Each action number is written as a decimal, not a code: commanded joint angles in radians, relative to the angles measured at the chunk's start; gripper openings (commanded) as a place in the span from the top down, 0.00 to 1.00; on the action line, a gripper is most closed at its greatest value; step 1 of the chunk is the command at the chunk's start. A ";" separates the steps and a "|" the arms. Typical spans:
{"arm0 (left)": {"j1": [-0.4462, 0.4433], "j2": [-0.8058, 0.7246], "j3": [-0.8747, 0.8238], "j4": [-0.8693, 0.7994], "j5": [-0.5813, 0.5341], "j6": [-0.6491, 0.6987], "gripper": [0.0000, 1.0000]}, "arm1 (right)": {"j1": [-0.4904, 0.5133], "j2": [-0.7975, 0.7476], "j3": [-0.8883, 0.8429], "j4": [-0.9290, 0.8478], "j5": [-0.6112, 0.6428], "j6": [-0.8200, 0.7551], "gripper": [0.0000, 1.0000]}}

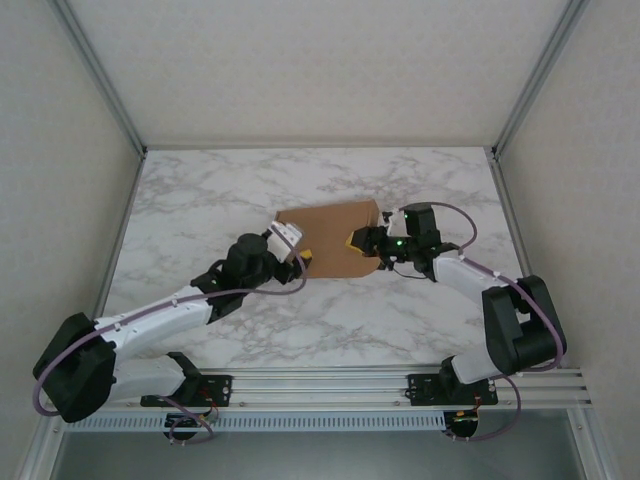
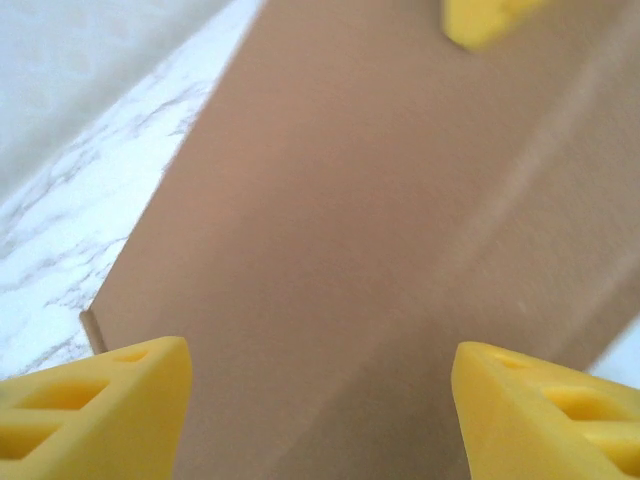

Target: Fold the paper box

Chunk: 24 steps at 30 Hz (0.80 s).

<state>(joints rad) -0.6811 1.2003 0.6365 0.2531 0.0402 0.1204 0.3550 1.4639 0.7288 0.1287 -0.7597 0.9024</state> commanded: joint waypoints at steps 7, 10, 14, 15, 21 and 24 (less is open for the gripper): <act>0.322 0.152 0.085 -0.136 -0.005 -0.595 0.39 | 0.049 0.006 -0.101 0.051 0.120 -0.087 0.49; 0.355 0.206 0.087 -0.122 -0.029 -0.574 0.38 | 0.050 0.018 -0.111 0.058 0.115 -0.097 0.49; 0.394 0.308 0.092 -0.077 0.021 -0.612 0.40 | 0.049 0.042 -0.119 0.077 0.113 -0.094 0.49; 0.405 0.333 0.094 -0.057 0.038 -0.625 0.42 | 0.050 0.049 -0.125 0.086 0.112 -0.091 0.49; 0.425 0.448 0.116 0.016 0.087 -0.644 0.49 | 0.049 0.091 -0.122 0.112 0.095 -0.083 0.49; 0.426 0.473 0.125 0.012 0.080 -0.636 0.53 | 0.049 0.097 -0.116 0.112 0.094 -0.082 0.49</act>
<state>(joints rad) -0.2600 1.6474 0.7353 0.2405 0.1047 -0.5022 0.3935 1.5249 0.6426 0.3275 -0.7361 0.8696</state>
